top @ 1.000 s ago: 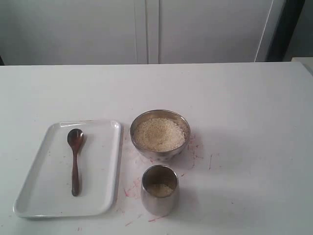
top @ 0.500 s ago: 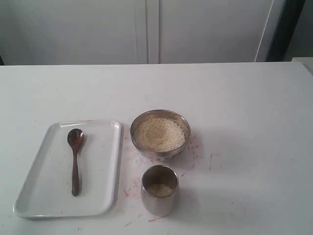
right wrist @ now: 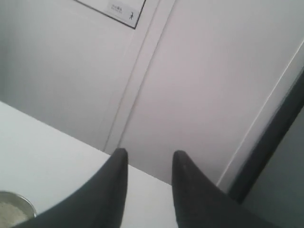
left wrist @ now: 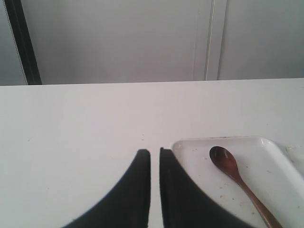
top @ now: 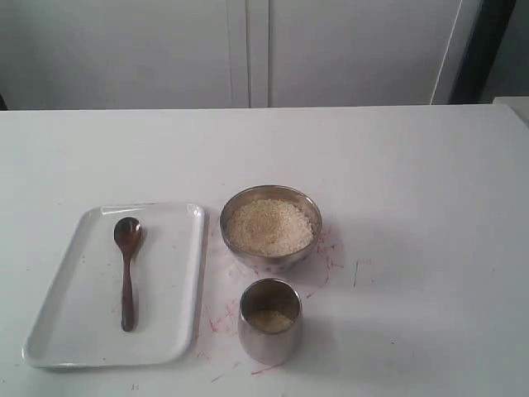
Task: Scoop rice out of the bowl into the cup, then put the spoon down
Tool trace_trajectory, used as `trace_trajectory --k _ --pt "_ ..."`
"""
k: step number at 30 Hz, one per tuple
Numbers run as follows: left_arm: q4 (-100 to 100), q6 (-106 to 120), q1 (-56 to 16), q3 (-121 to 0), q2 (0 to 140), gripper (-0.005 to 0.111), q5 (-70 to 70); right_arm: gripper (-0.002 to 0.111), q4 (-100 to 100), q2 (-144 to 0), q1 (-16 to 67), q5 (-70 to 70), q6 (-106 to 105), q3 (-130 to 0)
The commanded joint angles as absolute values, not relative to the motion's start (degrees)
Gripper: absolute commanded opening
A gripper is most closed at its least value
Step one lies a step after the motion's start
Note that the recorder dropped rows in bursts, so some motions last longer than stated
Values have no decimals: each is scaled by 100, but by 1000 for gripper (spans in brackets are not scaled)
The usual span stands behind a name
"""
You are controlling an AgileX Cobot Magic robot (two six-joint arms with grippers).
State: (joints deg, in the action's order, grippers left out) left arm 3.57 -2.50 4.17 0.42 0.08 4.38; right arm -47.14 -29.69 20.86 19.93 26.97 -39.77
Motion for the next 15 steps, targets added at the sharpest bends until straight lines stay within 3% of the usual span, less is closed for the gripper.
trace_trajectory --k 1,7,15 --pt "383 -281 384 0 0 14 455 31 -3222 -2658 1130 244 2735 -3336" --pt "383 -281 384 0 0 14 455 31 -1468 -2217 87 -2088 2724 -2314" --pt "383 -281 384 0 0 14 455 31 -1246 -1163 -615 -1624 2701 -1298"
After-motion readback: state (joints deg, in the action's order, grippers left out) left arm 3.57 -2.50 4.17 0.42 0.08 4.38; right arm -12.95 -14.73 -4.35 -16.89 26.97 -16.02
